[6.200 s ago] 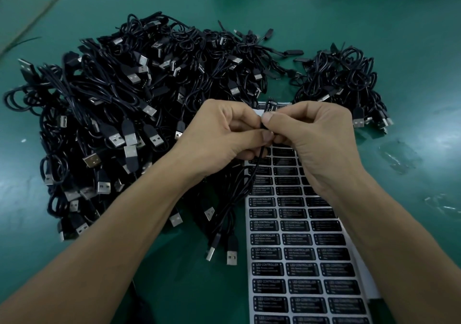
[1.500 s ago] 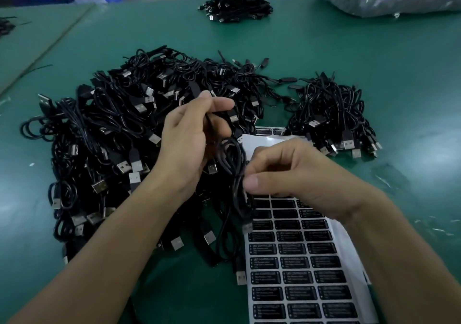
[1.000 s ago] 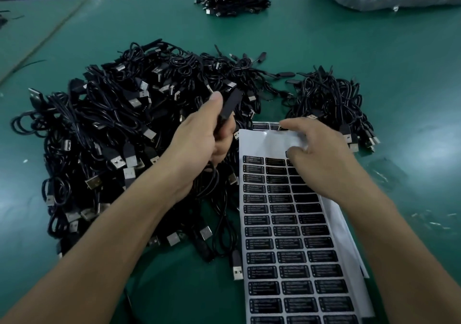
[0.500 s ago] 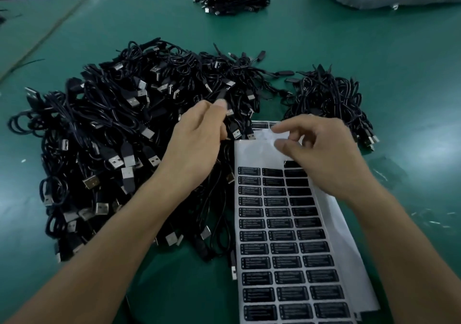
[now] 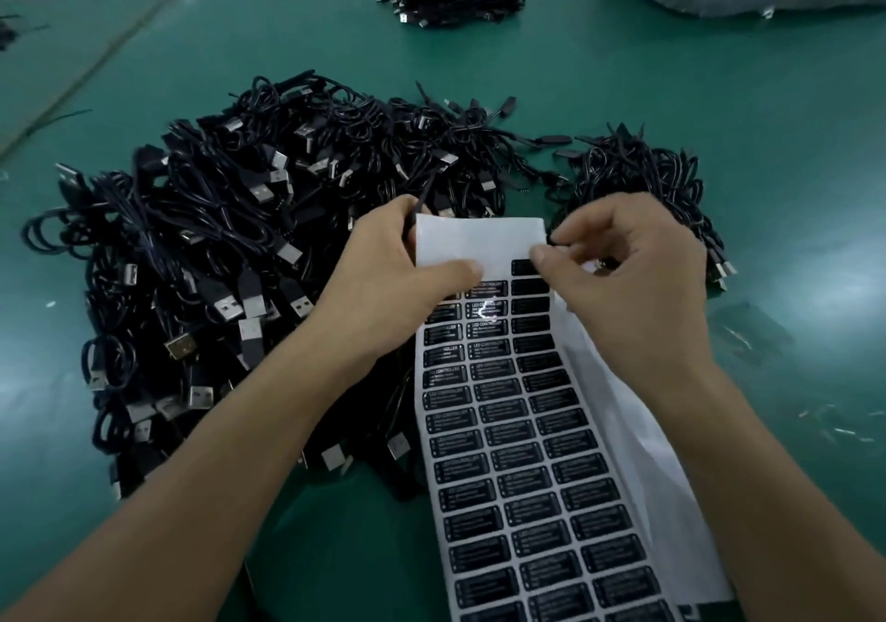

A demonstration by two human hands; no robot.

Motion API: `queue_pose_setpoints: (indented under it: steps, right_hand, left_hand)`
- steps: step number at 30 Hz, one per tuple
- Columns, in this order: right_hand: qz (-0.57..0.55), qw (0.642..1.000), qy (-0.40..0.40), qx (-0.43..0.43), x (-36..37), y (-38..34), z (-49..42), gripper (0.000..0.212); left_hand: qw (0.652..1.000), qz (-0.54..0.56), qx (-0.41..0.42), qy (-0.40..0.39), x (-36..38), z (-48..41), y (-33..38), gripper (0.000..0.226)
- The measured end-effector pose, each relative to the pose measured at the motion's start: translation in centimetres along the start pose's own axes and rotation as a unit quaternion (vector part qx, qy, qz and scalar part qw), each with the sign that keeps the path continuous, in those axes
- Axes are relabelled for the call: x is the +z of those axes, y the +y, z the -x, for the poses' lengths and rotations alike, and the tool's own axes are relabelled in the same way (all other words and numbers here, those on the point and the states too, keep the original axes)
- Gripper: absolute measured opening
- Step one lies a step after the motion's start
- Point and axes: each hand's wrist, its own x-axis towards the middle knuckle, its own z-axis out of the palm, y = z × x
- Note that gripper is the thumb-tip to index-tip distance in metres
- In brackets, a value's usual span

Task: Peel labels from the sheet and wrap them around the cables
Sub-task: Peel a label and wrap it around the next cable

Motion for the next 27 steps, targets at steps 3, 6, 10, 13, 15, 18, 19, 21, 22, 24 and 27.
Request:
queue_pose_setpoints:
  steps: [3, 6, 10, 13, 15, 18, 19, 21, 22, 24, 27]
  right_hand:
    - [0.053, 0.998, -0.038, 0.01, 0.2, -0.2, 0.4, 0.012]
    - [0.059, 0.996, -0.058, 0.029, 0.6, -0.6, 0.7, 0.012]
    - [0.056, 0.997, -0.048, 0.035, 0.9, -1.4, 1.1, 0.014]
    - [0.052, 0.997, -0.044, 0.037, 0.9, -1.7, 1.1, 0.016]
    - [0.043, 0.997, -0.046, 0.038, 0.9, -1.8, 1.1, 0.015]
    - [0.04, 0.997, -0.055, 0.034, 1.0, -1.7, 1.1, 0.014]
    - [0.038, 0.997, -0.054, 0.032, 1.1, -1.7, 1.2, 0.014]
    - [0.031, 0.998, -0.044, 0.028, 1.3, -1.5, 1.3, 0.014]
    - [0.029, 0.999, -0.038, 0.026, 1.4, -1.5, 1.3, 0.013]
    - [0.03, 0.999, -0.032, 0.018, 1.6, -1.4, 1.4, 0.013]
    - [0.029, 0.999, -0.033, 0.008, 1.8, -1.4, 1.5, 0.009]
  left_hand:
    - [1.0, 0.003, -0.012, 0.015, 0.2, -0.1, -0.2, 0.031]
    - [1.0, 0.007, -0.013, 0.018, 0.3, -0.2, -0.6, 0.028]
    - [1.0, 0.013, -0.016, 0.006, 0.2, -0.3, -0.5, 0.025]
    - [1.0, 0.014, -0.019, -0.002, 0.2, -0.1, -0.4, 0.019]
    - [1.0, 0.012, -0.019, -0.003, 0.3, -0.1, -0.2, 0.012]
    - [1.0, -0.003, -0.01, 0.006, 0.4, -0.1, -0.2, 0.018]
    - [1.0, -0.006, -0.007, 0.008, 0.4, -0.1, -0.2, 0.02]
    - [1.0, -0.006, -0.007, 0.008, 0.4, -0.2, -0.2, 0.023]
    - [1.0, -0.003, -0.01, 0.009, 0.4, -0.2, -0.2, 0.023]
    - [1.0, 0.004, -0.016, 0.011, 0.4, -0.1, -0.2, 0.023]
    - [1.0, 0.007, -0.018, -0.013, 0.3, -0.1, -0.3, 0.027]
